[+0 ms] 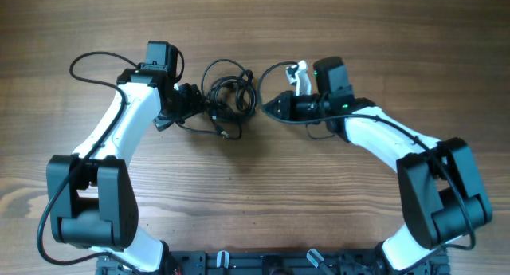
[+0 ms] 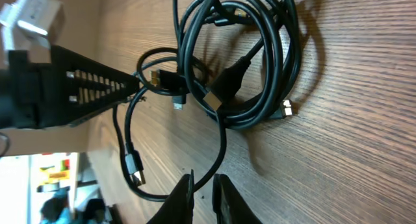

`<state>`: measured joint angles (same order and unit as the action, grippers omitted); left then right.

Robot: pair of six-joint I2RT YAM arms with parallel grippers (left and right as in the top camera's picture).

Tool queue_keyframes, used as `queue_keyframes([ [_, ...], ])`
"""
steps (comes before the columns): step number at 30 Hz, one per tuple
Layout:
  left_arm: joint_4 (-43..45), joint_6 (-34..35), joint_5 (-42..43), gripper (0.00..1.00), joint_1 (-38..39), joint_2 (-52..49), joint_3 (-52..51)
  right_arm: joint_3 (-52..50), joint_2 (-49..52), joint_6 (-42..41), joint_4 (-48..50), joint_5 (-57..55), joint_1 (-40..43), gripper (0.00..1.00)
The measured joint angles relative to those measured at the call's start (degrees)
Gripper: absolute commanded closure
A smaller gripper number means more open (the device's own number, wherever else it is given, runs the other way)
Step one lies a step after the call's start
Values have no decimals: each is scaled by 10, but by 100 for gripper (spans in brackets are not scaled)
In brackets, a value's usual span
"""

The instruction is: Untangle cables

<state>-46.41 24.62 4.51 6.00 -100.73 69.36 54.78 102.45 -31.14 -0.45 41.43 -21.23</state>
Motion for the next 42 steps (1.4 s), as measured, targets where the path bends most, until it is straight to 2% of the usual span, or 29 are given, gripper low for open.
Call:
queue_keyframes([
  [5,12,-63,66,22,-1,0,0,0,0,0,0,-33,-24,84],
  [9,15,-161,189,28,0,0,0,0,0,0,0,-52,-31,83],
  [11,15,-189,227,38,0,0,0,0,0,0,0,-58,-31,81],
  [15,14,-230,284,72,2,0,0,0,0,0,-2,-61,-31,80],
  [17,14,-240,295,80,6,0,0,0,0,0,-2,-68,-31,79],
  [18,15,-245,300,82,10,0,0,0,0,0,-3,-71,-31,75],
  [22,18,-249,306,89,21,0,0,0,0,3,-5,-79,-31,70],
  [24,19,-250,306,90,22,0,0,0,0,4,-9,-85,-31,63],
  [29,22,-249,296,84,22,0,0,0,0,6,-19,-103,-31,55],
  [31,26,-242,280,73,22,0,0,0,0,6,-20,-107,-31,53],
  [35,31,-183,206,71,22,0,0,0,0,6,-21,-109,-31,52],
  [39,33,-111,150,70,22,0,0,0,0,1,-8,-108,-31,57],
  [42,50,-36,114,60,22,0,-1,0,0,-3,21,-106,-31,57],
])
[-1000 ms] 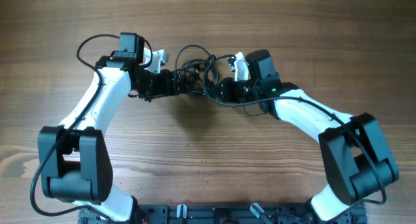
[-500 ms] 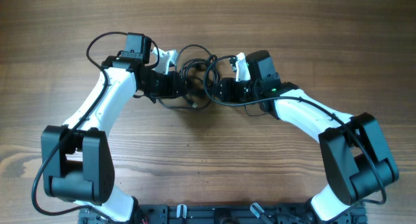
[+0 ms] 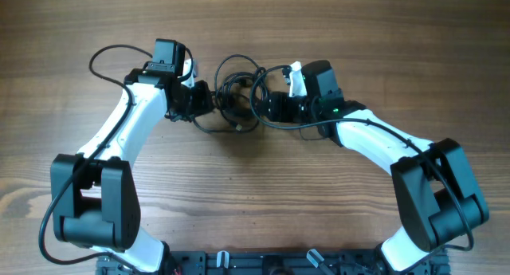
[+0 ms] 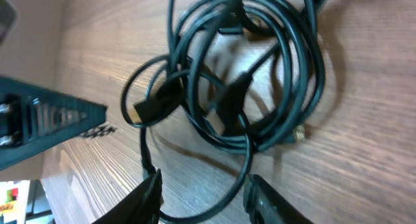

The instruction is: Untangle cables

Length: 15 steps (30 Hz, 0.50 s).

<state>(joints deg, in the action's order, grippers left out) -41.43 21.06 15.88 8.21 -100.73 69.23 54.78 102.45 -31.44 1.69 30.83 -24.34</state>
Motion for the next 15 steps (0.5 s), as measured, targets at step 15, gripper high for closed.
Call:
queue_keyframes([
  [15,125,177,-28,87,7,-30,-52,0,26,0,16,2,0,57],
])
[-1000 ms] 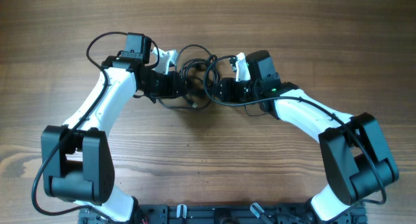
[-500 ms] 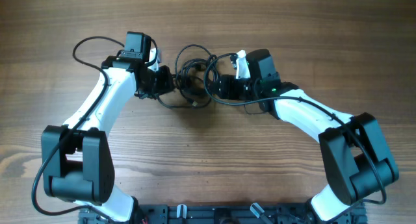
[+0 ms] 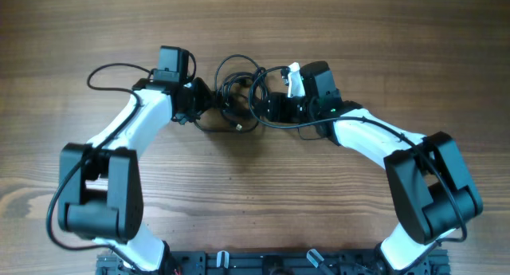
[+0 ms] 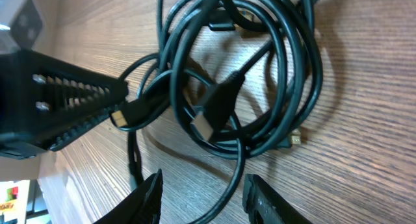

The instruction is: Untangle cables

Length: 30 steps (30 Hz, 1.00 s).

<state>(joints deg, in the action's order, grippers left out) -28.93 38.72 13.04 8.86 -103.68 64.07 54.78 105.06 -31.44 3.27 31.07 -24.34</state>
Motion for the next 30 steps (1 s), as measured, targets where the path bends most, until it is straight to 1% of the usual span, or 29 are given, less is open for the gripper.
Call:
queue_keyframes([
  [2,0,5,-2,96,4,-17,0,0,1,0,0,0,0,56],
  [6,9,6,3,96,7,-23,0,0,1,2,26,0,0,44],
  [7,14,-4,14,96,7,-23,0,0,1,5,34,0,0,43],
  [10,37,-52,66,96,5,-23,-1,0,1,12,43,-1,0,42],
  [11,50,-102,123,96,5,-23,-1,0,1,15,42,-1,0,42],
  [14,50,-196,217,96,5,-22,-1,0,1,18,40,-1,0,42],
  [17,24,-287,279,96,5,-5,-1,0,1,18,32,0,0,43],
  [18,18,-306,288,96,5,1,-1,0,1,18,32,-1,0,43],
  [19,8,-336,298,96,5,14,-1,0,1,18,31,0,0,47],
  [20,3,-350,303,96,5,22,-1,0,1,18,31,1,0,52],
  [21,0,-367,304,96,5,30,-1,0,1,18,32,7,0,53],
  [22,0,-382,306,96,5,36,-1,0,1,18,31,14,0,59],
  [23,0,-392,305,96,5,37,-1,0,1,13,28,17,0,62],
  [25,-2,-402,302,96,5,37,-1,0,1,3,17,24,-2,62],
  [28,-3,-411,286,96,6,37,-1,0,1,-2,6,19,-4,48],
  [29,-4,-413,281,96,6,37,-1,0,1,-3,6,15,-4,40],
  [30,-6,-413,275,96,6,37,-1,0,1,-6,6,7,-4,38],
])
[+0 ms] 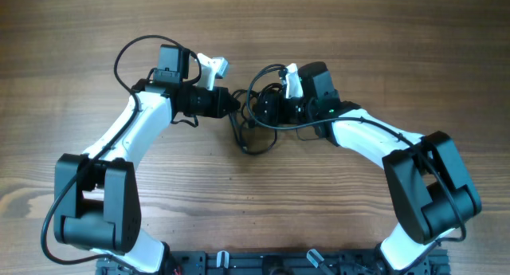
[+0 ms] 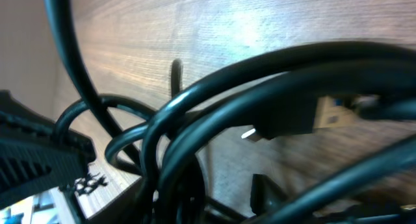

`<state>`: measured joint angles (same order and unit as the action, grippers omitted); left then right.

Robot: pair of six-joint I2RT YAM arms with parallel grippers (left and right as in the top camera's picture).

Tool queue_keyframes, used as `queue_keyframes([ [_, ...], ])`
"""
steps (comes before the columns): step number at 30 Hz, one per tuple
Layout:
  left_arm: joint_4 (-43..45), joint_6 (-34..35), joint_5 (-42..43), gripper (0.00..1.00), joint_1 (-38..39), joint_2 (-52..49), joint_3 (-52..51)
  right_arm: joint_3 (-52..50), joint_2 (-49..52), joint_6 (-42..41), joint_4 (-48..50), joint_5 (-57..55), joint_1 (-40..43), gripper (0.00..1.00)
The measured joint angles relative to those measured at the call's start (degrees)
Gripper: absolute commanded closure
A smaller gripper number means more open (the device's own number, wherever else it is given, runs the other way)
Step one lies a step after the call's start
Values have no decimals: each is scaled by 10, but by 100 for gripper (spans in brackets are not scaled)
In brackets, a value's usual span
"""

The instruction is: Untangle cables

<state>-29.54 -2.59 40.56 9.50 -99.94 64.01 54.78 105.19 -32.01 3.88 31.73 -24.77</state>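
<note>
A tangle of black cables [image 1: 253, 119] lies on the wooden table [image 1: 255, 203] between my two grippers, and one loop hangs down toward the front. My left gripper [image 1: 233, 105] points right, its tips closed together on a strand at the bundle's left edge. From the right, my right gripper [image 1: 264, 109] reaches into the bundle. In the right wrist view thick blurred strands [image 2: 260, 87] and a connector [image 2: 292, 117] fill the frame. They run between the two spread fingertips [image 2: 260, 191], so the right gripper [image 2: 205, 201] is open around them. The left gripper's ribbed finger [image 2: 32, 162] shows at the left.
Each arm's own thin black lead arcs over the table: the left one [image 1: 127, 52] and the right one [image 1: 267, 68]. Both arm bases stand at the front corners.
My left gripper has moved right and turned at the wrist, its tips now at the bundle. The bundle has shifted right and forward, and its strands now lie between my right fingers.
At first my right gripper was shut, just right of the coil, with my left gripper at the coil's left edge. Then the right one was open at the coil's rim and the left had drawn back. Now both grippers meet at the bundle, which sits further right.
</note>
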Motion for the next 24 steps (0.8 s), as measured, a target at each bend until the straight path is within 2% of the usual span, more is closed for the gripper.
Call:
queue_keyframes([
  [5,-1,-2,-11,96,0,0,0,-1,2,-14,68,37,2,39],
  [9,-2,-2,-15,96,0,0,0,-1,3,-42,80,84,22,51],
  [14,-2,-2,-17,96,0,0,0,-1,3,-52,28,122,58,56],
  [18,-2,-2,-17,96,0,0,0,-1,3,-55,-21,111,49,62],
  [24,-2,-2,-14,96,0,0,0,-1,3,-69,-30,87,21,74],
])
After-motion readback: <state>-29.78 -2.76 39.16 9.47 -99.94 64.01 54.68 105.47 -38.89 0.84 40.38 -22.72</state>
